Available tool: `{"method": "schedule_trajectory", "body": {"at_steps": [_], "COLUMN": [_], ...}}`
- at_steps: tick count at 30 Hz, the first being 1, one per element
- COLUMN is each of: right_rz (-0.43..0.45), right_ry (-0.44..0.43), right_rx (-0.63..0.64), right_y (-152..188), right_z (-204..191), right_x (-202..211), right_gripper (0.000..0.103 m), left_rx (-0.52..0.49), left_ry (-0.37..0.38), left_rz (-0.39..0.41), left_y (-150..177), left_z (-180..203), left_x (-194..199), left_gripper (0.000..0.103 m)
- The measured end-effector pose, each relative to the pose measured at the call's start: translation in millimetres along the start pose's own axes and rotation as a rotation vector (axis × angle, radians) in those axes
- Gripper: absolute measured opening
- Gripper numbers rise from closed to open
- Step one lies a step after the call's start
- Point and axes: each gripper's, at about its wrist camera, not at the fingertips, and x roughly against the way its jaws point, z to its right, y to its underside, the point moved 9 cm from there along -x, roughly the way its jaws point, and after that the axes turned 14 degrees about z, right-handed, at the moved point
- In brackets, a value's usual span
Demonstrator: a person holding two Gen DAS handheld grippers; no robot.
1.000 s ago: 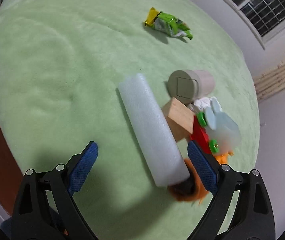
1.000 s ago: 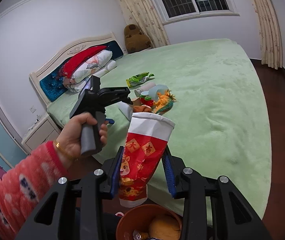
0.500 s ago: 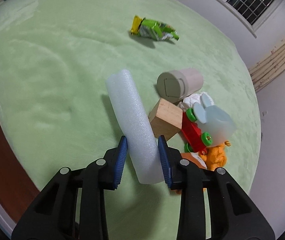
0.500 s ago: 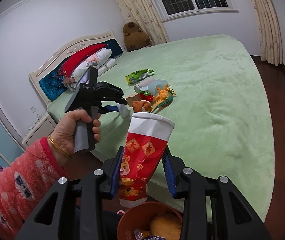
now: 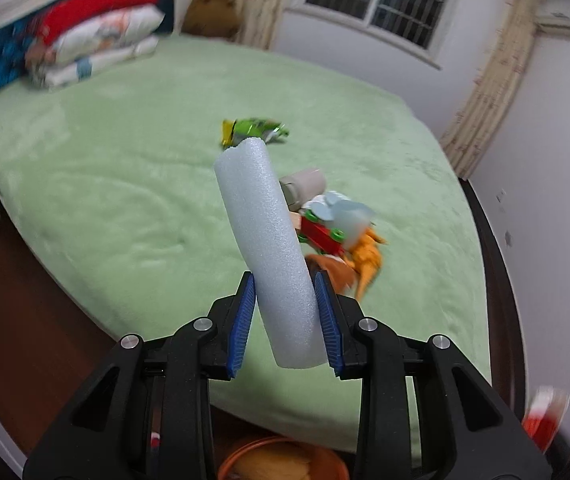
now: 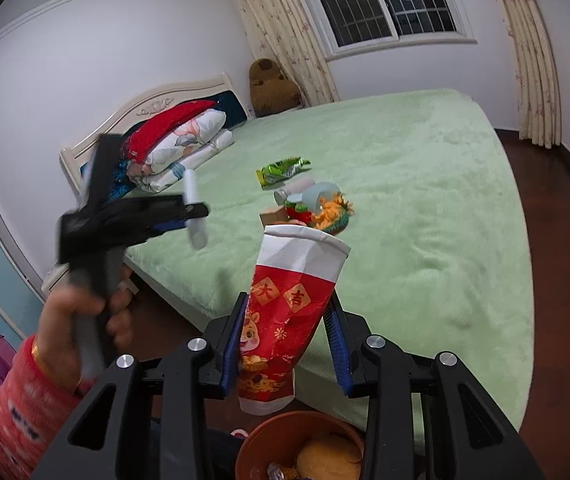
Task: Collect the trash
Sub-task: 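Carry both items over the orange bowl and open both grippers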
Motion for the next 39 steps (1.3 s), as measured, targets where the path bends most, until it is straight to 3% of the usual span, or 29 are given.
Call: {"method": "schedule_trajectory", "body": {"at_steps": [9, 17, 25, 32, 39], "right_rz": [0.042, 0.022, -0.07, -0.25, -0.488], "right_ry": [0.001, 0.016, 0.033, 0.04, 0.049], "right_rx": [0.038, 0.086, 0.072, 0.036, -0.02], "right_y": [-16, -3, 35, 106, 197], "right_z": [-12, -15, -6, 7, 21], "right_x": [16, 30, 32, 16, -13], "right_gripper": [0.037, 0.037, 0.037, 0.037, 0.037], "left_rx": [-0.152, -0.207, -0.222, -0.176, -0.12], "left_ry": [0.065, 0.082, 0.1, 0.1, 0.072], "left_rz": [0.063, 0.037, -0.124, -0.341, -0.551], "left_y": [31, 76, 150, 229, 309], "left_z": [27, 25, 14, -4, -22], "left_x": [75, 104, 94, 64, 32], "left_gripper": [0.031, 0.031, 0.031, 0.031, 0.031]}}
